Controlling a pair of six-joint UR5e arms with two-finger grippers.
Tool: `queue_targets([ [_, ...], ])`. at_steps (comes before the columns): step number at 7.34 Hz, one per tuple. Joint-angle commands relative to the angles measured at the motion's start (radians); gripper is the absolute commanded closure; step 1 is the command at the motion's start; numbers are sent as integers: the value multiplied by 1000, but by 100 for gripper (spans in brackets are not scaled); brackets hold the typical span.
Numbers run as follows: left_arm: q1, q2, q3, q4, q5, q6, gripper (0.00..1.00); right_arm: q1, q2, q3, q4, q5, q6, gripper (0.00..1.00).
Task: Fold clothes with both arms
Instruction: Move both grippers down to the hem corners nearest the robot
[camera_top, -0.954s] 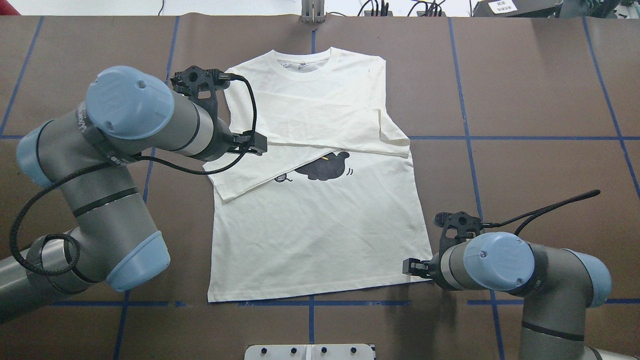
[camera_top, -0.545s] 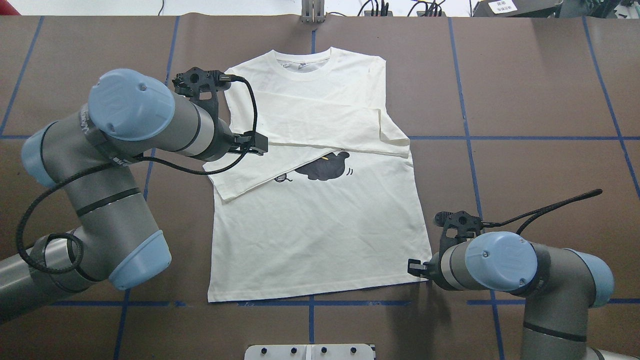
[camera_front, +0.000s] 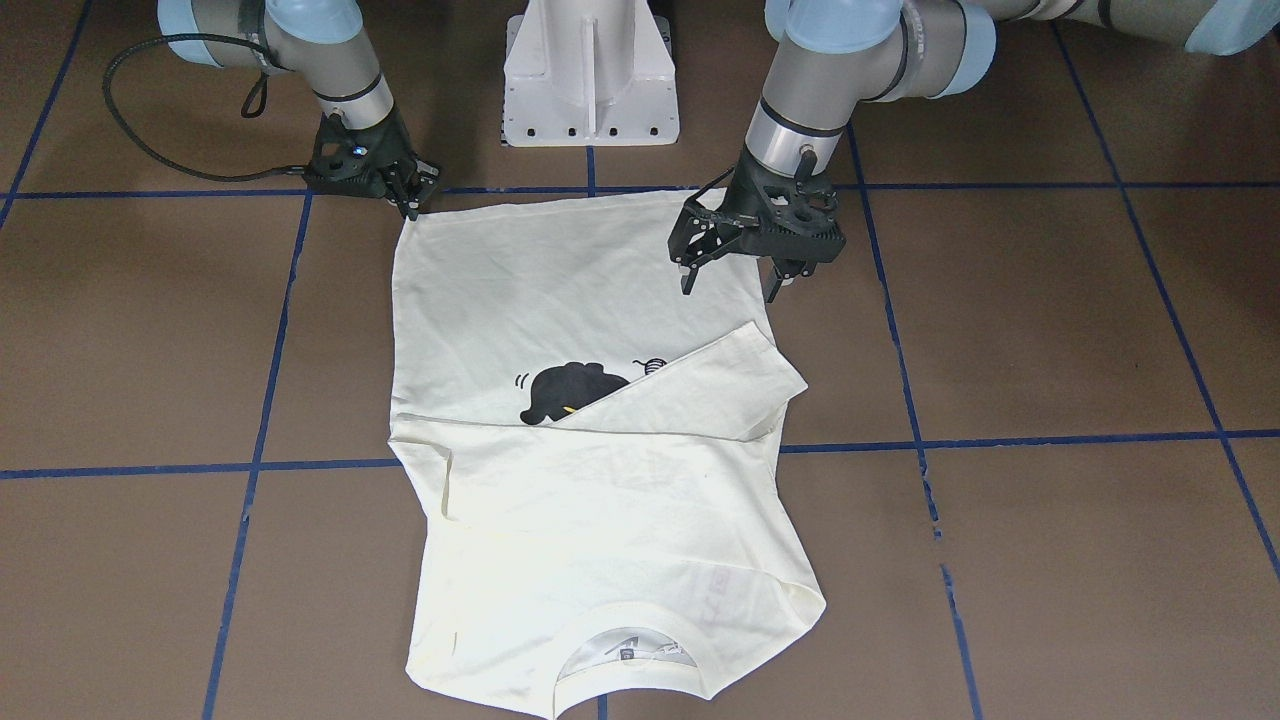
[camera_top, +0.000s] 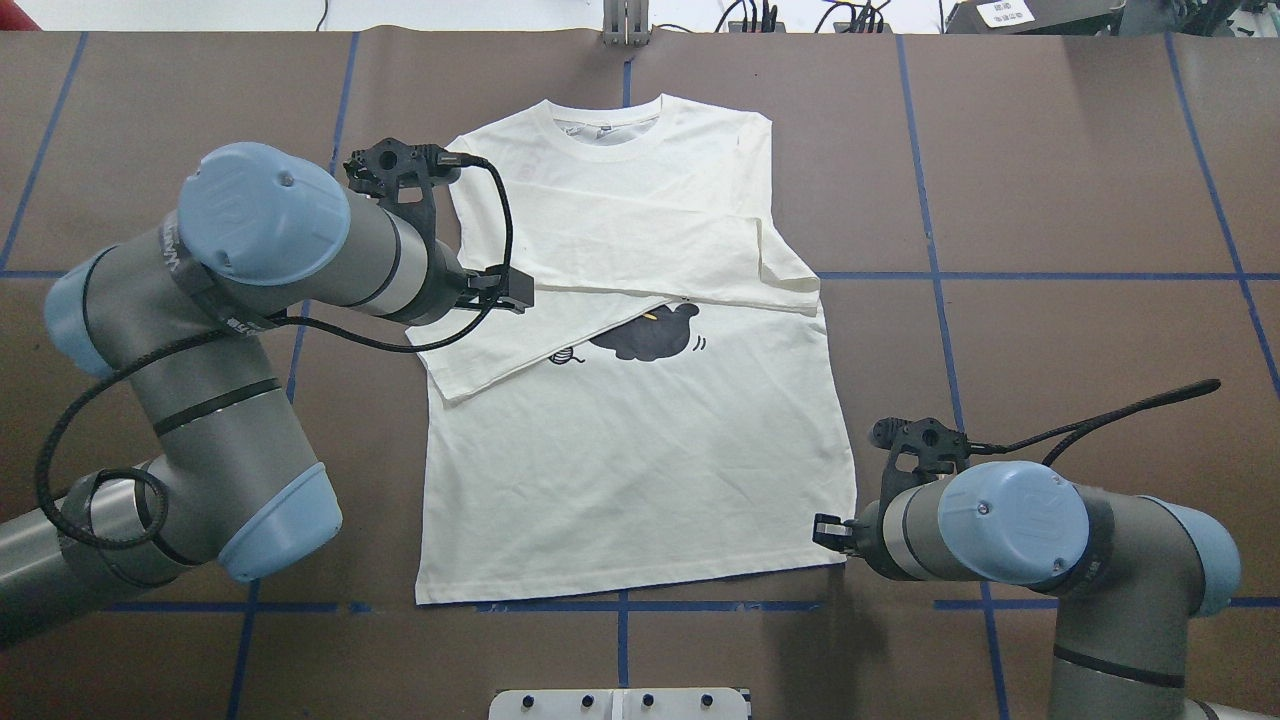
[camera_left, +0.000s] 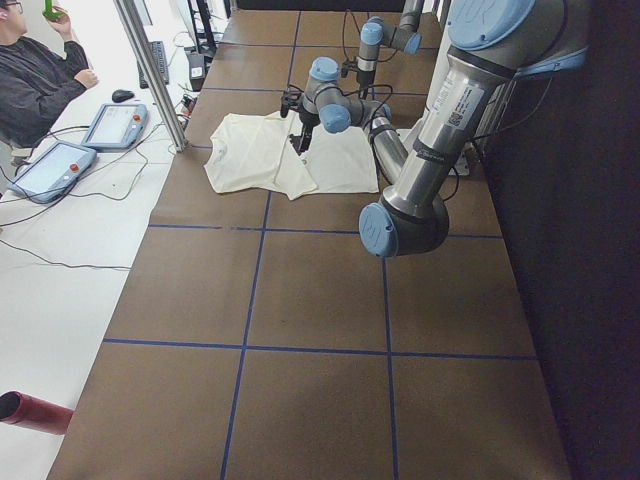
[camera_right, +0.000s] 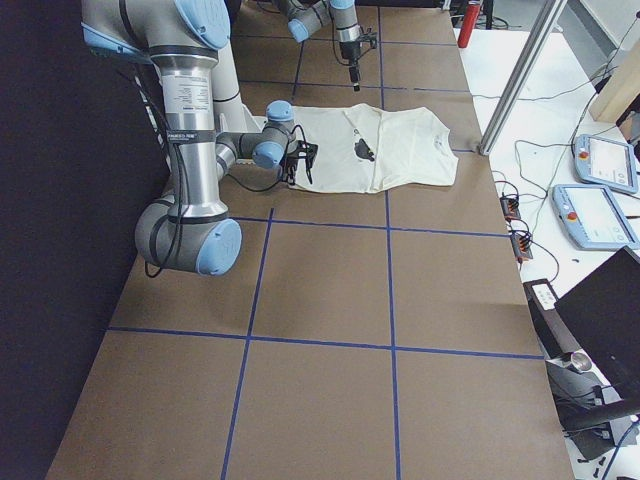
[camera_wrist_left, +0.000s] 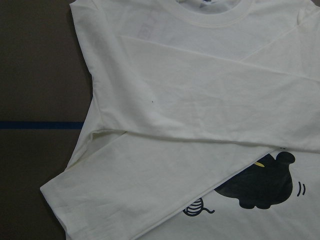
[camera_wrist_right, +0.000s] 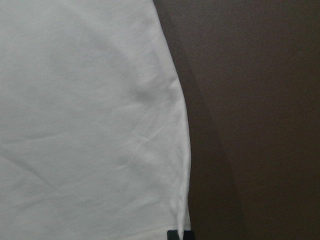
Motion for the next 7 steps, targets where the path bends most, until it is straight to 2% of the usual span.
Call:
queue_targets([
  [1,84,59,13,-20,-1,-185,1,18,7,36,0,0,1,100],
  [3,219,113,-37,-48,10,-389,4,35,13,36,2,-5,2,100],
  [4,270,186,-74,-48,19,-451,14,38,14,38,2,-5,2,100],
  [5,302,247,-100,-42,64,-461,15,41,16,38,3,-3,2,100],
  [7,360,324,-140,-21,77,-505,15,41,22,36,17,-5,2,100],
])
